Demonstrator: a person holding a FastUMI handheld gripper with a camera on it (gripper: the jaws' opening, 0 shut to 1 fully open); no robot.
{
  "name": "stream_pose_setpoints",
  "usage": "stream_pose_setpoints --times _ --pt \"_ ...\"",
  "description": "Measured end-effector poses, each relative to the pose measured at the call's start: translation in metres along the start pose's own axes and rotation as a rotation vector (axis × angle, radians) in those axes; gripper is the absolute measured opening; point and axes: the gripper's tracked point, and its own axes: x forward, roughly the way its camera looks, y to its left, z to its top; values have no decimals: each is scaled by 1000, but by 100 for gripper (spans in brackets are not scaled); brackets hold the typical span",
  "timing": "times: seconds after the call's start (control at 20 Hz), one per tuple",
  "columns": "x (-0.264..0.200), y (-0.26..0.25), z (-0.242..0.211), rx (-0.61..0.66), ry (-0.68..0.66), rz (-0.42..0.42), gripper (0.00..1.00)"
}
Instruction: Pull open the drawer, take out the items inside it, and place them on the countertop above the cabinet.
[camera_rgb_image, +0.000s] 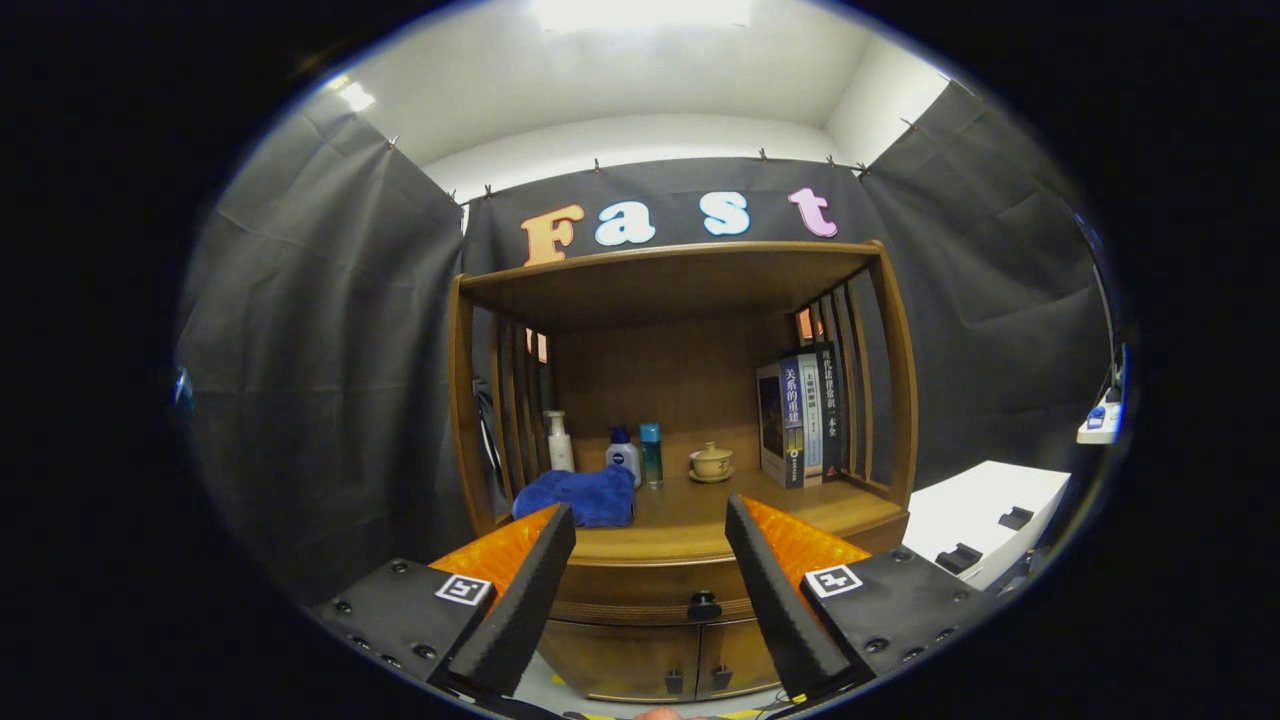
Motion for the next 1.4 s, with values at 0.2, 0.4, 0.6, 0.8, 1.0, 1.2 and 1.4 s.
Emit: stream_pose_setpoints --times 0.2,0.4,0.6,0.8,1.0,1.2,1.4 --pt "10 -13 0 -31 -26 -31 98" --pt "31 -28 -28 -31 15 -65 98" --pt "53 -36 -50 -21 54 -73 98" --pt "74 -45 -84 -22 109 -72 98" --pt "97 -59 -137 -58 129 -91 98" --pt "116 -65 -191 -14 191 -89 98" --pt "127 -73 -221 -30 234 -86 99"
